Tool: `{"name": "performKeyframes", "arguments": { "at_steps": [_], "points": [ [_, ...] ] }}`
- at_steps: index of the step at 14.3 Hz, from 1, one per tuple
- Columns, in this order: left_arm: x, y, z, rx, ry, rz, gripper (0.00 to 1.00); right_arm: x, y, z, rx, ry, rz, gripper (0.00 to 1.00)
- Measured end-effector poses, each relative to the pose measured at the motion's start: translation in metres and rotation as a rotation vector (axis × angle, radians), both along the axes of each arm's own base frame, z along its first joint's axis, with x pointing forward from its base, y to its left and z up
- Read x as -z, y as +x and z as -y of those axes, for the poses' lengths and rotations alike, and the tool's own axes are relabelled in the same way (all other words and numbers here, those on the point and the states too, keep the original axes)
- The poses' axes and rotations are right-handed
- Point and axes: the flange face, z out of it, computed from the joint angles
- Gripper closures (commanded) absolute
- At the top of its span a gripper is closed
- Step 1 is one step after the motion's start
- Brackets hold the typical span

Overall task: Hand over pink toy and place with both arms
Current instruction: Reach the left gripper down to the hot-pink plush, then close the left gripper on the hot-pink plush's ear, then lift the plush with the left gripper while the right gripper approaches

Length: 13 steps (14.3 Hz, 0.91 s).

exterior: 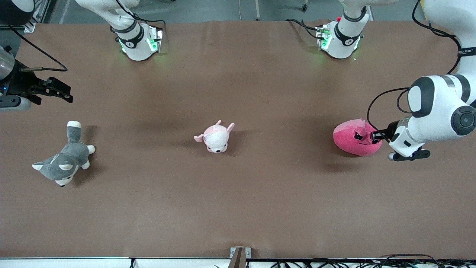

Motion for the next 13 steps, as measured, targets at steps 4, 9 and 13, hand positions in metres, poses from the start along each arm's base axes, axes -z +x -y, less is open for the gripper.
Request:
{"name": "performKeyframes", "arguments": {
  "at_steps": [4,9,13],
  "points": [
    [-0.011,0.004,0.010,-0.068,-0.002,0.016,1.00,-0.002,0.004,-0.009,-0.017,0.000,0.005,0.00],
    [-0.099,0.004,0.103,-0.194,-0.008,0.016,1.00,0.015,0.012,-0.010,-0.018,-0.001,-0.024,0.00],
    [-0.191,-0.017,0.215,-0.295,-0.088,0.033,1.00,0.026,0.012,-0.005,-0.003,0.074,-0.078,0.09]
  ]
}}
